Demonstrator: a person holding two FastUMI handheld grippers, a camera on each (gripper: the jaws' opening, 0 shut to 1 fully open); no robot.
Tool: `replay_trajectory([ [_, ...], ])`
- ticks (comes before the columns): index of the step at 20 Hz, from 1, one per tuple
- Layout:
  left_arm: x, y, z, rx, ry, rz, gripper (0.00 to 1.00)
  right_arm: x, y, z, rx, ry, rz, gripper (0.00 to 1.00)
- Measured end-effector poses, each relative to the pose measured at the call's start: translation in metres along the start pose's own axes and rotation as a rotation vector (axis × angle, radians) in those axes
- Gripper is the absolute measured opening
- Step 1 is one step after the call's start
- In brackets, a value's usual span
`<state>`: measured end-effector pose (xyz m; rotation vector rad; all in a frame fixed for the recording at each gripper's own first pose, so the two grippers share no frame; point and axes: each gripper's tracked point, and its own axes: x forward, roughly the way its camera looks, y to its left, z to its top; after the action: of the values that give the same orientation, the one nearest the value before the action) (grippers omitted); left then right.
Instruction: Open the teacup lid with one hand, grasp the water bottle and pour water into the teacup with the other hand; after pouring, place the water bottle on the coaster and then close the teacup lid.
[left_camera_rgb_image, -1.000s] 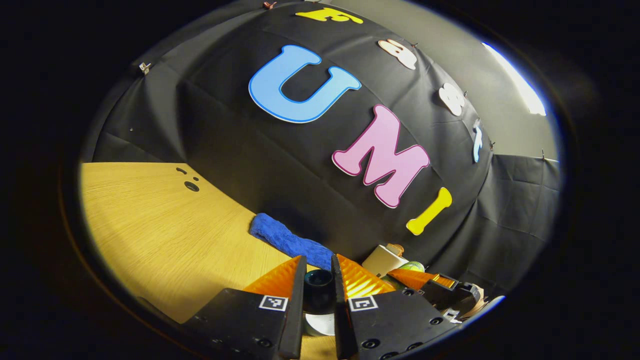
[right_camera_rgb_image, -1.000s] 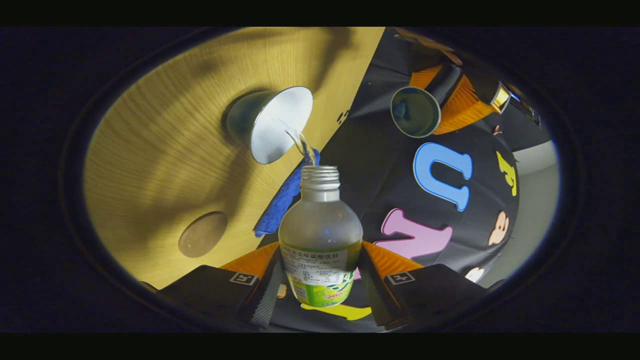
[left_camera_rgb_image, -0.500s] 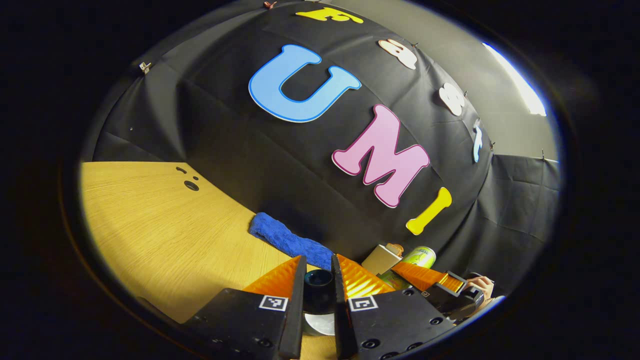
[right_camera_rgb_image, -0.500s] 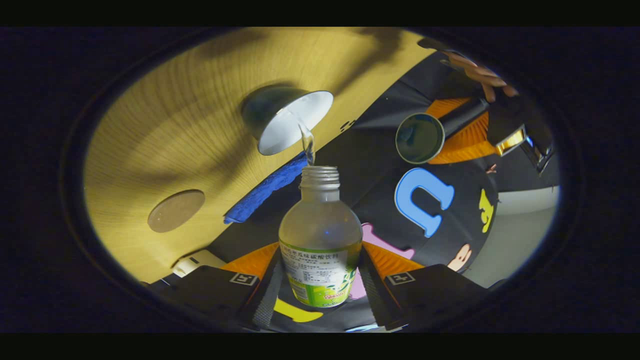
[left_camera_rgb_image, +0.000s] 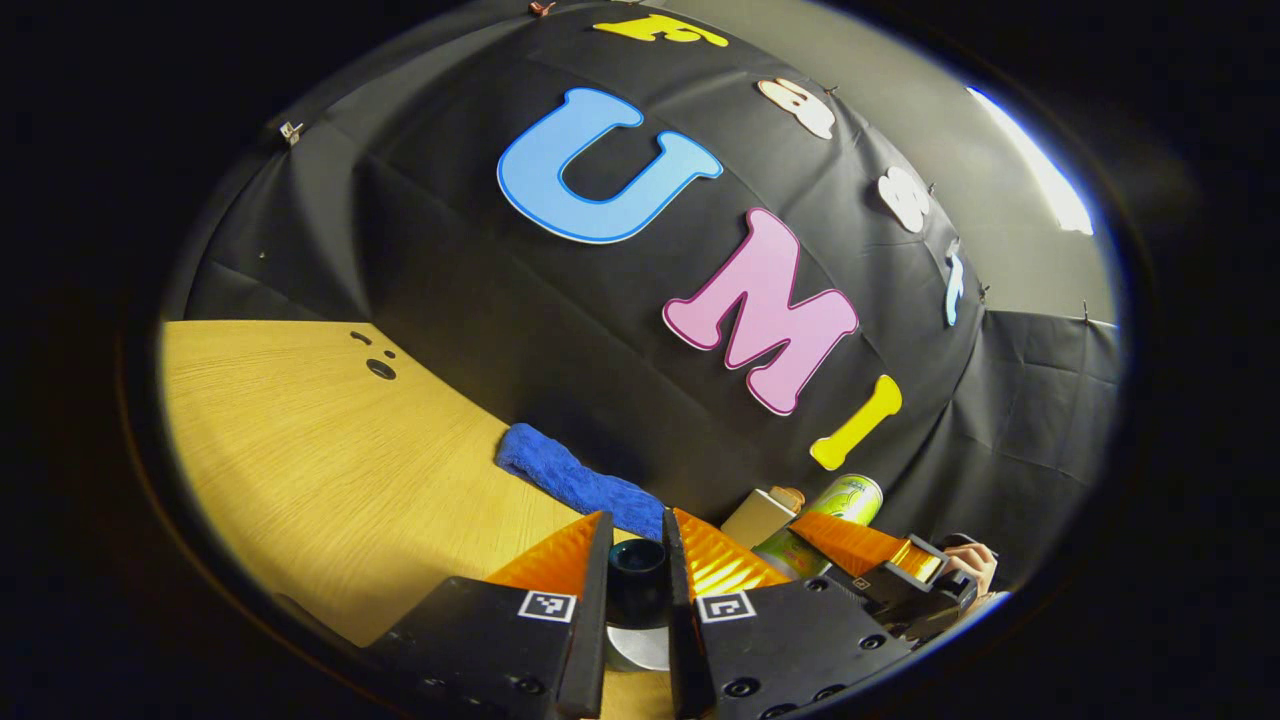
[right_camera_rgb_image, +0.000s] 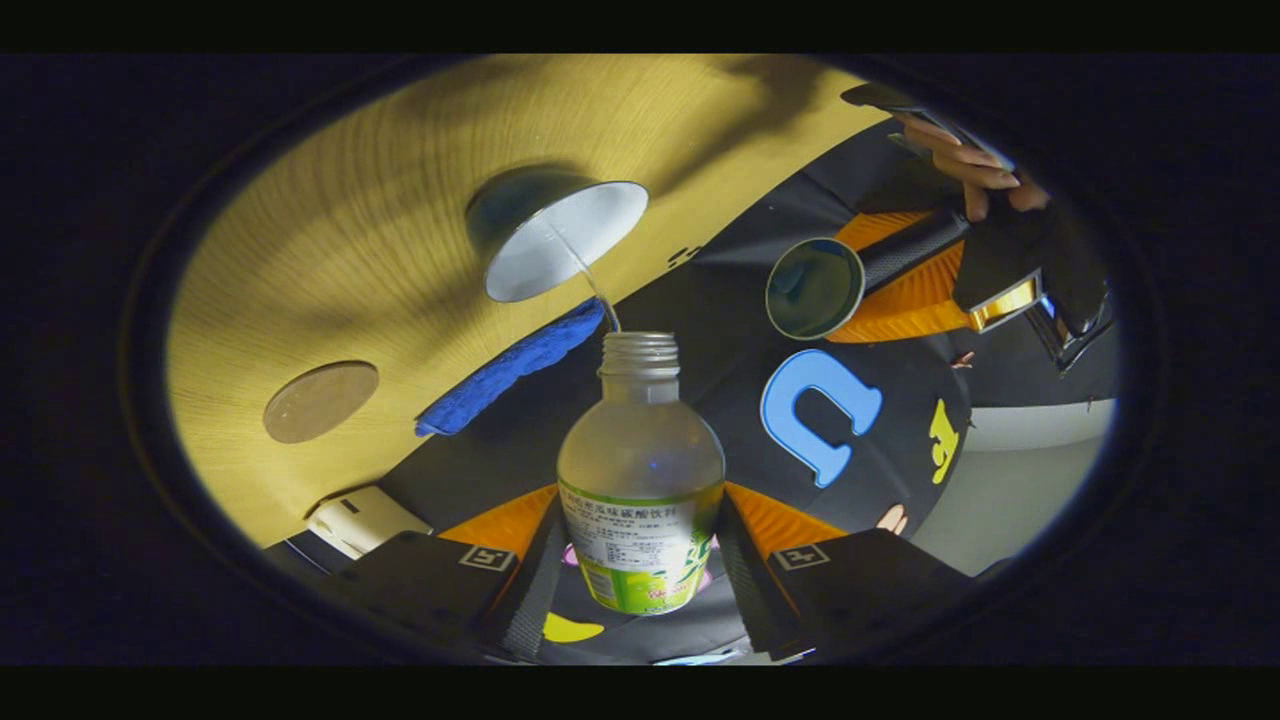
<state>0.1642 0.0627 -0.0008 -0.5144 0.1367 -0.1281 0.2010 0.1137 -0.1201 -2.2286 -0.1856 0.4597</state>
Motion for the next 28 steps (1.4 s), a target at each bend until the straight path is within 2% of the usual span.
replay_trajectory([
  [5,0.0,-0.002,-0.001,-0.002,0.003,-0.003,0.3,0.001,0.001,0.0,0.005,-0.002,0.003,0.77],
  [7,0.0,-0.001,-0.002,-0.002,0.006,-0.002,0.33,-0.001,0.002,0.0,0.012,0.002,0.005,0.77],
  [8,0.0,-0.001,-0.002,-0.003,0.006,-0.002,0.3,0.0,0.001,0.0,0.025,0.003,0.009,0.77],
  [10,0.001,-0.001,-0.001,-0.002,0.004,0.001,0.3,-0.003,0.011,0.002,0.117,0.0,0.046,0.78],
  [13,0.0,0.0,0.0,-0.001,0.0,0.004,0.3,-0.008,0.039,0.012,0.35,-0.005,0.138,0.8],
  [19,0.0,0.004,0.001,-0.004,-0.004,0.017,0.3,-0.017,0.071,0.028,0.804,0.012,0.235,0.78],
  [24,-0.001,0.005,0.001,-0.005,-0.006,0.024,0.3,-0.02,0.075,0.036,1.341,-0.015,0.301,0.78],
  [27,0.0,0.003,-0.001,-0.008,-0.005,0.023,0.3,-0.022,0.057,0.028,1.777,-0.068,0.3,0.79],
  [28,-0.001,0.002,0.001,-0.008,-0.006,0.022,0.3,-0.022,0.053,0.016,1.932,-0.069,0.275,0.79],
])
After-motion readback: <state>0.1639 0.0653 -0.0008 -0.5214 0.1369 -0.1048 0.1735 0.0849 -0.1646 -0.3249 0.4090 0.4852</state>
